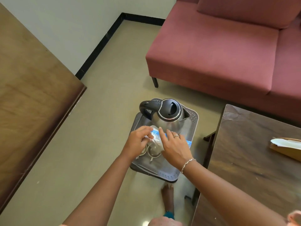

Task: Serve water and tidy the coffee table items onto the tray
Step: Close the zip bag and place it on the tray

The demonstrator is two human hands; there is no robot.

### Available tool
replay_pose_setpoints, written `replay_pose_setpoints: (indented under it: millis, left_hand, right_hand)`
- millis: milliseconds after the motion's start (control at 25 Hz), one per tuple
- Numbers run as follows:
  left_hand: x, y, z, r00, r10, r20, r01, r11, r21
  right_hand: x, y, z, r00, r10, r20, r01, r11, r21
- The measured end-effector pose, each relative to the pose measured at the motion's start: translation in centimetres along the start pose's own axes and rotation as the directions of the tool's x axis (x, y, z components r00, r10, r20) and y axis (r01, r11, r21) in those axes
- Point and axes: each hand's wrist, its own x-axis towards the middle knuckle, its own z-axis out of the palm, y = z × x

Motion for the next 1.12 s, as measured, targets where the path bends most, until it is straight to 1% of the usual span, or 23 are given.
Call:
replay_pose_setpoints:
  millis: [120,160,200,240,280,320,360,400,440,480,520,560,640,760,840,1040,1080,1120]
  left_hand:
    - [0.3,-0.9,0.0,1.000,-0.002,-0.001,0.002,0.998,-0.061]
    - [0.1,-1.3,0.2,0.999,-0.024,-0.045,0.020,0.996,-0.082]
    - [-0.4,-1.7,0.8,0.987,-0.079,-0.137,0.064,0.992,-0.109]
    - [-1.2,-2.0,1.7,0.946,-0.179,-0.270,0.148,0.980,-0.131]
    - [-2.0,-2.7,2.9,0.874,-0.297,-0.384,0.258,0.954,-0.150]
    - [-2.8,-3.3,4.1,0.812,-0.408,-0.418,0.373,0.913,-0.168]
    - [-3.5,-4.2,5.5,0.791,-0.513,-0.334,0.474,0.858,-0.195]
    - [-3.9,-5.0,6.9,0.789,-0.593,-0.159,0.558,0.801,-0.216]
    - [-4.1,-5.7,8.1,0.786,-0.617,0.040,0.611,0.765,-0.203]
    - [-4.2,-6.3,9.1,0.764,-0.616,0.190,0.644,0.746,-0.169]
    - [-4.1,-6.6,9.7,0.738,-0.616,0.277,0.663,0.737,-0.131]
    - [-3.8,-6.7,10.0,0.714,-0.622,0.321,0.678,0.729,-0.096]
    - [-3.3,-6.8,10.3,0.681,-0.641,0.353,0.693,0.721,-0.027]
    - [-2.8,-7.0,10.0,0.656,-0.664,0.358,0.696,0.716,0.052]
    - [-2.9,-7.1,9.9,0.644,-0.678,0.354,0.682,0.719,0.134]
    - [-3.5,-7.2,9.9,0.563,-0.747,0.354,0.753,0.640,0.152]
    - [-3.6,-7.1,9.9,0.560,-0.752,0.348,0.761,0.633,0.144]
    - [-3.8,-6.9,9.9,0.575,-0.756,0.312,0.760,0.635,0.138]
  right_hand:
    - [1.6,-0.5,0.5,0.999,-0.045,0.018,0.044,0.998,0.040]
    - [1.9,-0.5,0.5,0.999,-0.048,0.025,0.047,0.998,0.045]
    - [2.1,-0.3,0.5,0.999,-0.043,0.017,0.043,0.998,0.037]
    - [2.2,-0.2,0.3,0.999,-0.038,0.014,0.037,0.999,0.032]
    - [2.3,-0.3,0.3,0.999,-0.044,0.014,0.043,0.999,0.021]
    - [2.5,-0.4,0.2,0.999,-0.048,0.017,0.048,0.999,-0.005]
    - [2.7,-0.6,0.3,0.999,-0.045,0.013,0.046,0.998,-0.037]
    - [2.9,-0.7,0.3,0.999,-0.037,-0.002,0.037,0.998,-0.060]
    - [3.1,-0.8,0.4,1.000,-0.029,-0.012,0.028,0.997,-0.069]
    - [3.3,-0.9,0.5,1.000,-0.017,0.007,0.017,0.998,-0.064]
    - [3.4,-1.0,0.7,0.999,-0.006,0.034,0.007,0.999,-0.043]
    - [3.5,-1.1,0.8,0.999,0.010,0.049,-0.008,1.000,-0.027]
    - [3.5,-1.3,0.9,0.999,0.028,0.024,-0.027,0.999,-0.040]
    - [3.8,-1.7,0.7,0.998,0.043,-0.049,-0.048,0.994,-0.102]
    - [4.0,-1.9,0.7,0.996,0.040,-0.078,-0.048,0.994,-0.101]
    - [5.0,-3.0,1.6,0.996,0.047,-0.077,-0.057,0.989,-0.134]
    - [5.1,-3.3,2.0,0.996,0.049,-0.071,-0.060,0.987,-0.151]
    - [5.3,-3.5,2.3,0.996,0.056,-0.067,-0.066,0.985,-0.157]
